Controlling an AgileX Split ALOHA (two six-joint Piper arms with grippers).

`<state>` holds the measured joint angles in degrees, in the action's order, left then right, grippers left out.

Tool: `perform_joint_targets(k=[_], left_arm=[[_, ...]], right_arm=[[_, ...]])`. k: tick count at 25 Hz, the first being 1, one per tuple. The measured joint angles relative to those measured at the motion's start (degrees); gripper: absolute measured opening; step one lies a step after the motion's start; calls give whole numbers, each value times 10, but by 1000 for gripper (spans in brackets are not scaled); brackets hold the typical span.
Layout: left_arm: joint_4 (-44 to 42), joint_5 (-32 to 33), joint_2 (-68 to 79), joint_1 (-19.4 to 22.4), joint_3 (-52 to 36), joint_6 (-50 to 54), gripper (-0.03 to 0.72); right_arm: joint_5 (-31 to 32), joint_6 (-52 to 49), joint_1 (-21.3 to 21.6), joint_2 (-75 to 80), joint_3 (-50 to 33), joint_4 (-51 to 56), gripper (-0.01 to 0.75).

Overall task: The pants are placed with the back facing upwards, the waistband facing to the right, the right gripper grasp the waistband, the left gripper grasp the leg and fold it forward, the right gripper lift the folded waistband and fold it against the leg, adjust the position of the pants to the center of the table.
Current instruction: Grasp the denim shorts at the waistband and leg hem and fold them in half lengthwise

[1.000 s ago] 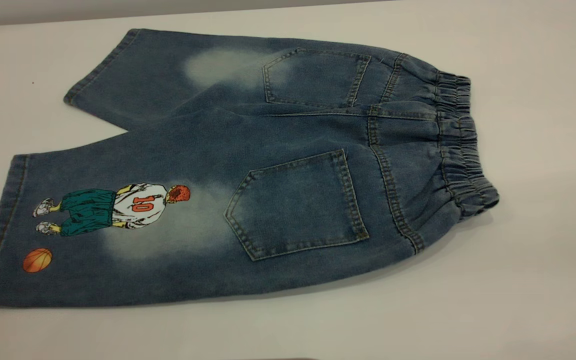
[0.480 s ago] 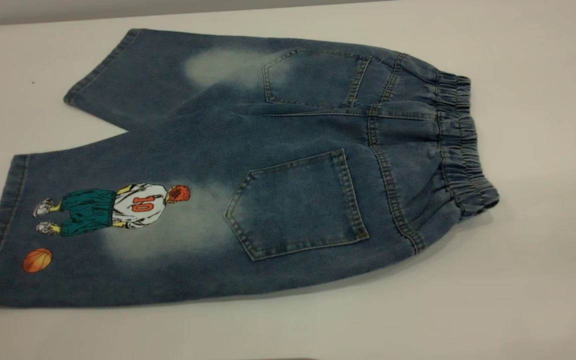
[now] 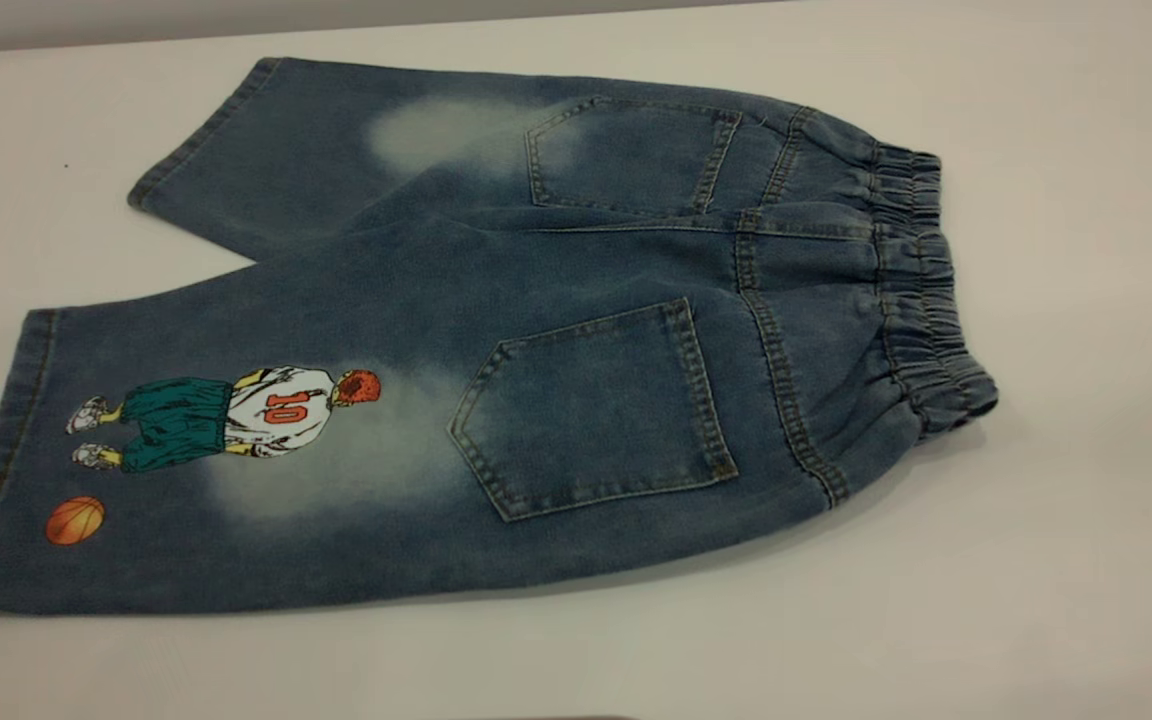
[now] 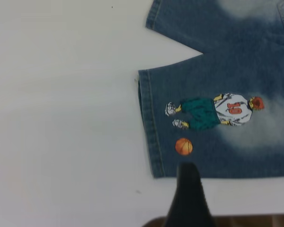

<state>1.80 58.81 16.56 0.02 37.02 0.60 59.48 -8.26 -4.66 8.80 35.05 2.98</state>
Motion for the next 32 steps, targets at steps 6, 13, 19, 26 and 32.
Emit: perform_joint_targets(k=[6, 13, 19, 26, 32], left_arm=[[24, -137, 207, 0, 22, 0, 482], [107, -299, 380, 0, 22, -6, 482], [134, -346, 466, 0, 22, -56, 482], [176, -354, 515, 0, 22, -111, 482], [198, -357, 520, 0, 23, -135, 482]], right_arm=[[-69, 12, 0, 191, 12, 74, 525], [-141, 111, 0, 423, 12, 217, 525], [-187, 231, 0, 606, 12, 366, 525], [-231, 371, 0, 772, 13, 518, 525], [-256, 460, 0, 864, 16, 608, 525]])
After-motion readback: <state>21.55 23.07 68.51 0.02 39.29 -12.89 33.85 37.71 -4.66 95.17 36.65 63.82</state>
